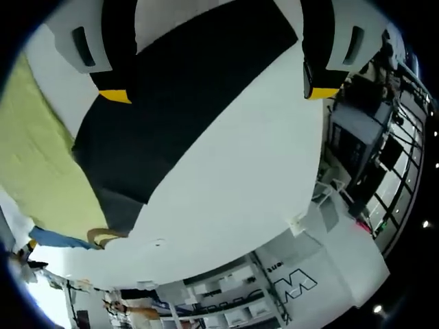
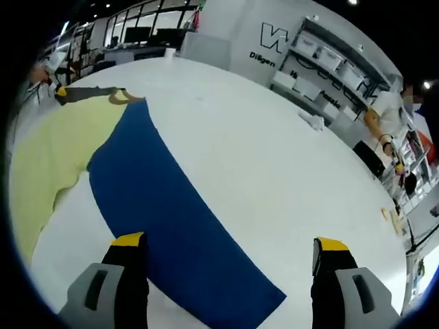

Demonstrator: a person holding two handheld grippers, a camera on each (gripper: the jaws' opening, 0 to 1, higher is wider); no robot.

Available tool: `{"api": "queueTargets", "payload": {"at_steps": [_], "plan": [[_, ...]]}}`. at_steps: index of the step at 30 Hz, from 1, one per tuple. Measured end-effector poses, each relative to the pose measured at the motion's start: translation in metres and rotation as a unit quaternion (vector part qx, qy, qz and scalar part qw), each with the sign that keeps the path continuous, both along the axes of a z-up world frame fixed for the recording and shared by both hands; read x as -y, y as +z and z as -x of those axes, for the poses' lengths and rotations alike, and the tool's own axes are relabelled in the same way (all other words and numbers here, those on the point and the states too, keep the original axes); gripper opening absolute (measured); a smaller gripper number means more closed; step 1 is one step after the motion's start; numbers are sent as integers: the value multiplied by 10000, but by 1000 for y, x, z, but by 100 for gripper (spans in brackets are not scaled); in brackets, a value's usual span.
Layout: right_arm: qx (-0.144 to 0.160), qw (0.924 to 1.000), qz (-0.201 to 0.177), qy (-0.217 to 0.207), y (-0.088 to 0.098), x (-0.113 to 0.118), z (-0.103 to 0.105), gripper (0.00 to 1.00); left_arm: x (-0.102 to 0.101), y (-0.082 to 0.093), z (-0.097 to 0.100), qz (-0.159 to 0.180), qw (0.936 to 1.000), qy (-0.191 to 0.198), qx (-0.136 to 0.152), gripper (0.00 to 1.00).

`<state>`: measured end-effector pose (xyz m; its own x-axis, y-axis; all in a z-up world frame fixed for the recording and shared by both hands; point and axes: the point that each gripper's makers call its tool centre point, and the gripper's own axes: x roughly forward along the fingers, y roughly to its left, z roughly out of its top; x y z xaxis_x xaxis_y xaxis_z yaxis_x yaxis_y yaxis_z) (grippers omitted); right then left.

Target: Fold the garment on the visible template until the final outline fits inside the template.

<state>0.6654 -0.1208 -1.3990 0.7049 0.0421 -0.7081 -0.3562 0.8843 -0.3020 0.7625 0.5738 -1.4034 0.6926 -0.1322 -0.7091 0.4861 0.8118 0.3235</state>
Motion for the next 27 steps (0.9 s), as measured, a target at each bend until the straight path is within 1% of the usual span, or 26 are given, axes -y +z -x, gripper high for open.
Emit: {"api": "queueTargets", "payload": {"at_steps": [3,4,7,11,16,19,23,24,27], "plan": [[84,9999,-65,64,8,-14,2,99,10,7,11,149,9999,-28,45,99],[132,9998,-145,87,11,-21,3,99,13,9,15,180,9998,-62,60,99],[167,9995,-209,176,16,-35,7,99,18,13,23,222,9996,-118,82,99],[201,9988,-306,334,24,-55,14,99,27,19,36,396,9991,-152,67,99],[257,9979,-388,443,33,-68,20,99,36,28,53,480,9984,-259,172,99],[269,9974,-452,502,37,-76,27,99,40,29,64,584,9979,-232,157,99],[220,9959,-539,687,38,-91,38,99,46,27,82,680,9972,-279,109,99],[196,9957,-555,719,34,-91,38,99,48,26,87,718,9969,-297,91,99],[141,9948,-613,805,31,-101,49,99,51,25,98,779,9964,-322,56,99]]}}
